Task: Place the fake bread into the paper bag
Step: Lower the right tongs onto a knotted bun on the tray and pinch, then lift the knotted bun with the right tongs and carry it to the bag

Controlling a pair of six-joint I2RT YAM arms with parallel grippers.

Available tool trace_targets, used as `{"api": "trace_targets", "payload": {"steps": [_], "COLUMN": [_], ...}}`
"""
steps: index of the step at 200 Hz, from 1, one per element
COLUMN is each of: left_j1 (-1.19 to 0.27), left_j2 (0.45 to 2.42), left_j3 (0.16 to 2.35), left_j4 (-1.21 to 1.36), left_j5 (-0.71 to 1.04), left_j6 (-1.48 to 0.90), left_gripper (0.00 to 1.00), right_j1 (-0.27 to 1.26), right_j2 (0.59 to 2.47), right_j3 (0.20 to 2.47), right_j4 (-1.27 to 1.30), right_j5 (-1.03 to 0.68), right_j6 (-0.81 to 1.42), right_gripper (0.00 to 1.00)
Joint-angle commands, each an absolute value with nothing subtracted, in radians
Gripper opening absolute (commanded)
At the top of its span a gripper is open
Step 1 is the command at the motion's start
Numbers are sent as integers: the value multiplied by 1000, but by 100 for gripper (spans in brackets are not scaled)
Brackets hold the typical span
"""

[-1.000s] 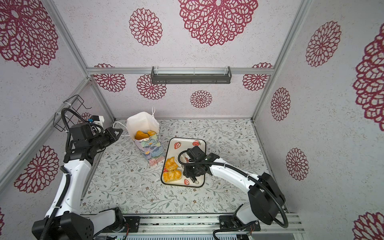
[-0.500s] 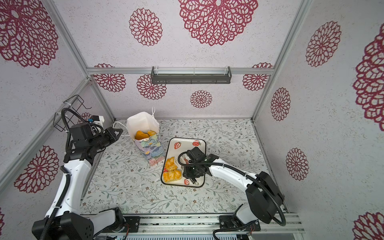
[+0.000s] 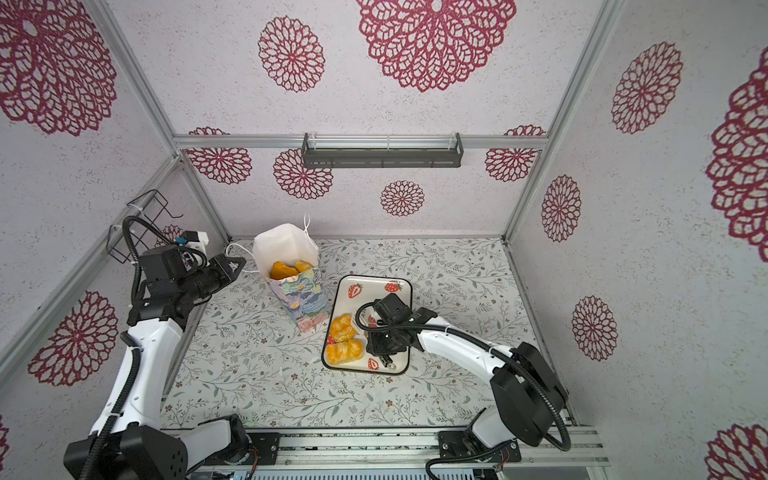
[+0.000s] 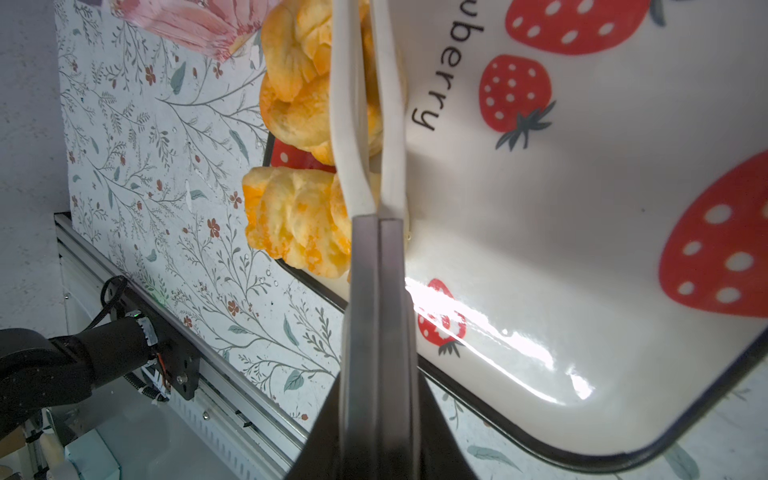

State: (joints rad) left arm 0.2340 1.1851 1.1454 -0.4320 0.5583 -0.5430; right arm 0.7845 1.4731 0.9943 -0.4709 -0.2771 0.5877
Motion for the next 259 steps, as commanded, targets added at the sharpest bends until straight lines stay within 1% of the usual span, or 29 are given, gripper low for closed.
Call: {"api": "trace_targets", "payload": {"steps": [1, 26, 111, 208, 259], "left_j1": [242, 242, 242, 242, 241], "left_j2": [1181, 1182, 1185, 1183, 1182], "left_j3": [1147, 1147, 1147, 1146, 1147], "left_j4": [-431, -431, -430, -430, -430], "left_j5": [549, 550, 551, 553, 551], "left_j6": [-538, -539, -540, -540, -540], "left_gripper": [0, 0, 0, 0, 0], "right_j1": [778, 775, 756, 755, 756], "right_j2": [1427, 1405, 1331, 1306, 1322], "right_j3": [1019, 1043, 1161, 1385, 1526], "right_j4": [-466, -491, -622, -768, -835], "right_j5": [-277, -260, -189, -110, -82], "right_j6": [588, 577, 540, 492, 461], "right_gripper": [16, 13, 11, 9, 9]}}
